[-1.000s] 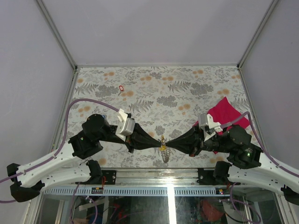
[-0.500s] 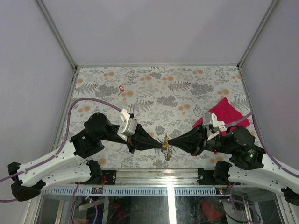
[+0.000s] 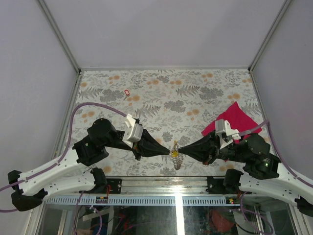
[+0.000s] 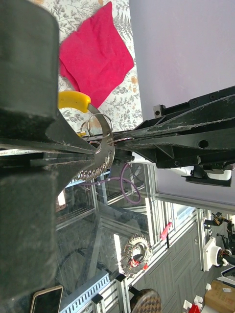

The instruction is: Put the keys on the keyring

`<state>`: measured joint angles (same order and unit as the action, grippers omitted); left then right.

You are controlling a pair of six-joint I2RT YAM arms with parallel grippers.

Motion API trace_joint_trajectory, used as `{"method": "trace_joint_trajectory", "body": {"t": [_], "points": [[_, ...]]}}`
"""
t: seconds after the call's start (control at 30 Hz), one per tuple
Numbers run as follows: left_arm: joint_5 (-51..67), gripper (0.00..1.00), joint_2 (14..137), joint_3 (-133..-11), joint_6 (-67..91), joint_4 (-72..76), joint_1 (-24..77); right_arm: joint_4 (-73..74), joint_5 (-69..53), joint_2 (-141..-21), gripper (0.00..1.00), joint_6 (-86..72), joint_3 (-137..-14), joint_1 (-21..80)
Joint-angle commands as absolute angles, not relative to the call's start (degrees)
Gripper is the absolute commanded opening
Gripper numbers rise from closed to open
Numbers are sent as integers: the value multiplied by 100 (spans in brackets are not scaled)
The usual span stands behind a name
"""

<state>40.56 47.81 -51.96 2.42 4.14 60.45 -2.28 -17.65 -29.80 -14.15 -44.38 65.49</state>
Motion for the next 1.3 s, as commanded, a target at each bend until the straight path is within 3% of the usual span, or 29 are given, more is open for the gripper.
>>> {"method": "trace_joint_trajectory", "body": {"t": [0.0, 1.27], "points": [[3934, 0, 4681, -5425, 104, 500, 6088, -194, -1917, -2958, 0, -1244, -4728, 6579], [4058, 0, 4846, -5427, 200, 457, 6090, -791, -2081, -3227, 0, -1275, -4671, 6575]]}}
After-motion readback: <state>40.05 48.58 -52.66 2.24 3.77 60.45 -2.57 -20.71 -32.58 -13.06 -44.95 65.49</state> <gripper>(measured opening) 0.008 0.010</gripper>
